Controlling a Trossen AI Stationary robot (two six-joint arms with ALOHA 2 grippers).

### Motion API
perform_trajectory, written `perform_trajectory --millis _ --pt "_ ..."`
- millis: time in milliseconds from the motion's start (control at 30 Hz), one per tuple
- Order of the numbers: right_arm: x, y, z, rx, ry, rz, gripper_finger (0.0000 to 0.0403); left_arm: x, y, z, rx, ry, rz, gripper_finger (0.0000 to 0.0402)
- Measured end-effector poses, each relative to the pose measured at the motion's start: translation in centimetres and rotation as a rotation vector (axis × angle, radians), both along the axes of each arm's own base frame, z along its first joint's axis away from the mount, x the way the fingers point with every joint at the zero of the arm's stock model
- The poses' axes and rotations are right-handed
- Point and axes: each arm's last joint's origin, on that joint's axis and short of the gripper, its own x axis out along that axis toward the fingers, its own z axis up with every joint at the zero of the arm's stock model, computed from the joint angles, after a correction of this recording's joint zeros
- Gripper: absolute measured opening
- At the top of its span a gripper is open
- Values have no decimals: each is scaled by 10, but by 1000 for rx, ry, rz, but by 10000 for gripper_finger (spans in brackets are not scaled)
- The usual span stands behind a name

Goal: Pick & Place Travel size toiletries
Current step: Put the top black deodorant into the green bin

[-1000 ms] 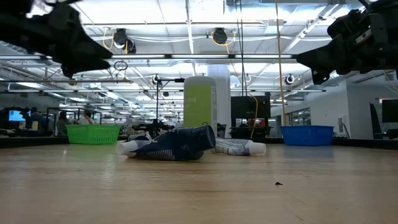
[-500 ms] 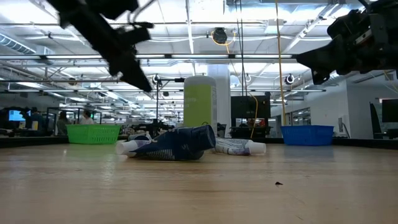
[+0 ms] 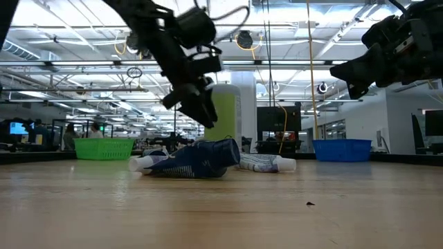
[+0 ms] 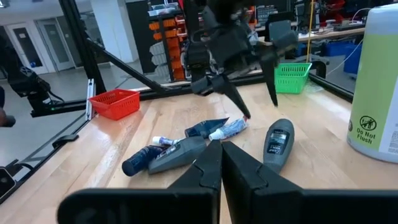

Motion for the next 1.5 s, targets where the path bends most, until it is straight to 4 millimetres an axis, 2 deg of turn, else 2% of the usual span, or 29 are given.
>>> perform_trajectory --millis 300,667,933,1267,1500 --pt "0 0 0 1 4 4 0 21 23 -12 -31 193 -73 216" --pt "0 0 -2 3 15 4 0 11 55 -17 -48 222 -43 216" --pt "0 0 -1 3 15 4 0 10 56 -18 -106 215 -87 216" --pt "0 0 -2 11 16 6 0 21 57 -57 -115 279 -44 216" --pt "0 0 -2 9 19 6 0 20 52 -59 -168 289 -15 216"
